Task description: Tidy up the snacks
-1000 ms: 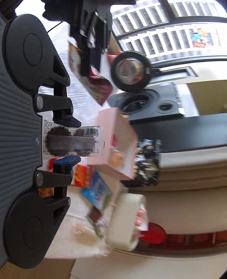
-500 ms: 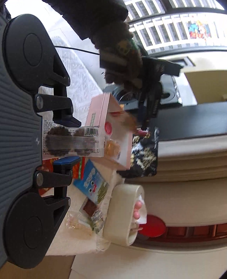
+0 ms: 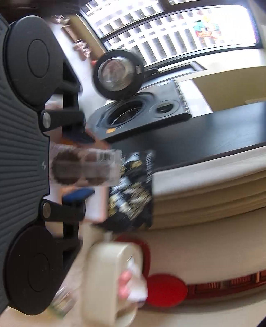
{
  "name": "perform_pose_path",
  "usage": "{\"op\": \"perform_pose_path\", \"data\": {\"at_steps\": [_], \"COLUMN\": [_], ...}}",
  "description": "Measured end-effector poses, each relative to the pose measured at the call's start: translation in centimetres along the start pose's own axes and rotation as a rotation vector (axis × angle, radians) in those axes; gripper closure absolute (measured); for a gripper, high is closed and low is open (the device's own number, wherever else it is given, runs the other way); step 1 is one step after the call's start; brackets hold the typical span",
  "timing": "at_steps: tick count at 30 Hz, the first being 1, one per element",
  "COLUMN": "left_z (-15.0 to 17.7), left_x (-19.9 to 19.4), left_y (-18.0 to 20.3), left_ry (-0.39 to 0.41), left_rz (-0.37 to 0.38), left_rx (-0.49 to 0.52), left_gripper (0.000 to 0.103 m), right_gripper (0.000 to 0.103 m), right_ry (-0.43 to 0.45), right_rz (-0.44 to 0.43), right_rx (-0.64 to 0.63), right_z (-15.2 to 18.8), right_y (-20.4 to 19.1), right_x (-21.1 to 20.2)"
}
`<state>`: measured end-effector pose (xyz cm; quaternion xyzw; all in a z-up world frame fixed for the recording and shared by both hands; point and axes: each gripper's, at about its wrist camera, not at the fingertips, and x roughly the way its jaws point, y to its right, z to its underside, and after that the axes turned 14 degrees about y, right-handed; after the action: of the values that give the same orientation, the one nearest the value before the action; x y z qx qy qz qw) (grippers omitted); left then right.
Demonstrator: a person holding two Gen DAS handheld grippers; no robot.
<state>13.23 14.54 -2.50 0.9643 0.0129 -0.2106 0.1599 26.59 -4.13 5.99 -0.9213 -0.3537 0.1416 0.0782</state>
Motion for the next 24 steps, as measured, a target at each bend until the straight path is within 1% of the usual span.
{"op": "perform_pose_path", "data": {"at_steps": [2, 3, 4, 6, 8, 10, 13, 16, 18, 20, 22, 24], "left_z": [1.7, 2.4, 3.1, 4.1, 4.9, 5.4, 5.9, 6.2, 6.5, 6.8, 7.1, 7.2], "left_x": [0.1, 0.3, 0.5, 1.5, 2.2, 2.8, 2.6, 2.2, 1.9, 1.8, 1.8, 1.6], "left_y": [1.0, 1.4, 1.6, 1.8, 2.3, 3.0, 4.5, 5.9, 6.8, 7.5, 8.3, 8.8], "left_ry": [-0.029, -0.048, -0.067, -0.099, -0.120, -0.132, -0.147, -0.159, -0.170, -0.183, -0.195, -0.199], "left_rz": [0.028, 0.050, 0.069, 0.081, 0.081, 0.093, 0.115, 0.108, 0.105, 0.113, 0.120, 0.123], "left_rx": [0.051, 0.062, 0.063, 0.045, 0.033, 0.029, 0.043, 0.083, 0.115, 0.134, 0.148, 0.155], "left_gripper": [0.065, 0.065, 0.065, 0.065, 0.065, 0.065, 0.065, 0.065, 0.065, 0.065, 0.065, 0.065], "right_gripper": [0.036, 0.036, 0.036, 0.036, 0.033, 0.032, 0.032, 0.032, 0.032, 0.032, 0.031, 0.031], "right_ry": [0.008, 0.003, -0.004, -0.027, -0.068, -0.135, -0.231, -0.265, -0.273, -0.284, -0.281, -0.268], "right_rz": [0.032, 0.043, 0.045, 0.067, 0.102, 0.148, 0.197, 0.182, 0.178, 0.190, 0.193, 0.236], "right_rx": [-0.048, -0.065, -0.074, -0.077, -0.092, -0.092, -0.023, 0.063, 0.072, 0.022, -0.057, -0.146], "right_z": [-0.5, -0.5, -0.3, 0.9, 2.7, 5.2, 9.3, 12.6, 14.1, 15.3, 15.8, 15.5], "right_y": [-0.3, -0.2, 0.2, 1.6, 3.2, 4.8, 7.0, 8.2, 8.2, 7.8, 7.0, 6.2], "right_x": [1.0, 0.8, 0.3, -1.5, -3.3, -5.0, -7.2, -10.0, -11.4, -12.5, -13.5, -14.3]}}
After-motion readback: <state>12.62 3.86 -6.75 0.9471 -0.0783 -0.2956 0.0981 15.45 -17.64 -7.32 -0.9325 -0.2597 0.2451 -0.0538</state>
